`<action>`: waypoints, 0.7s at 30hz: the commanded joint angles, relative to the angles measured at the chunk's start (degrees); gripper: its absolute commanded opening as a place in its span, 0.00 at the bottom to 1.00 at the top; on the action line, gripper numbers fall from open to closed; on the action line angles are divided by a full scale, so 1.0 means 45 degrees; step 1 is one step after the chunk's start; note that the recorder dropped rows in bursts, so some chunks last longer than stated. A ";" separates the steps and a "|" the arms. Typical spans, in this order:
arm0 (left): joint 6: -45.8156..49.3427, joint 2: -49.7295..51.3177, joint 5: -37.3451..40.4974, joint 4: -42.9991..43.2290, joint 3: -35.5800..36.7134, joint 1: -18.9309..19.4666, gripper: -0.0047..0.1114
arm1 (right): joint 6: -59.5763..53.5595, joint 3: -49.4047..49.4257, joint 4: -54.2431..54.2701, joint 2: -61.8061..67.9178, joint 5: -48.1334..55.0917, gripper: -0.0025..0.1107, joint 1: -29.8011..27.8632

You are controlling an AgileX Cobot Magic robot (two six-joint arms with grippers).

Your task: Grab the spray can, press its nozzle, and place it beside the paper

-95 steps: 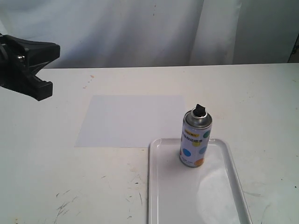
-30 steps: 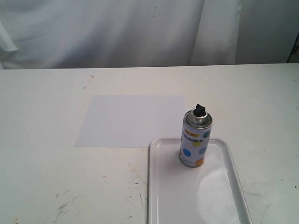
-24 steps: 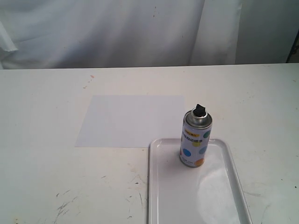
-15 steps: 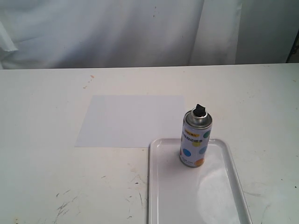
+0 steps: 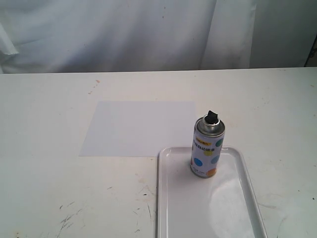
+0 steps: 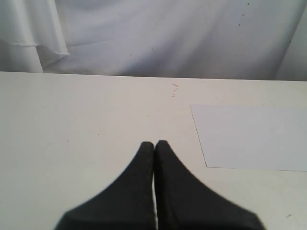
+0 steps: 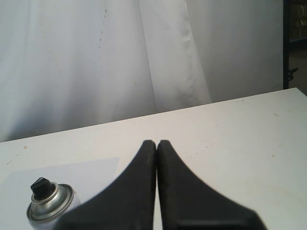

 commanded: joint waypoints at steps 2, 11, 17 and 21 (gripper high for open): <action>0.0116 -0.0060 -0.0059 0.0000 0.0057 0.0031 0.04 | 0.0004 0.0023 -0.0065 -0.0027 -0.0080 0.02 0.0053; 0.0146 -0.0060 -0.0059 0.0000 0.0057 0.0031 0.04 | 0.0058 0.0023 -0.0065 -0.2398 0.0906 0.02 -0.1356; 0.0146 -0.0060 -0.0059 0.0000 0.0057 0.0031 0.04 | -0.1425 0.0023 -0.0065 -0.4082 0.1414 0.02 -0.2064; 0.0146 -0.0060 -0.0059 0.0000 0.0057 0.0031 0.04 | -0.0953 0.0285 -0.1094 -0.4082 0.1543 0.02 -0.2064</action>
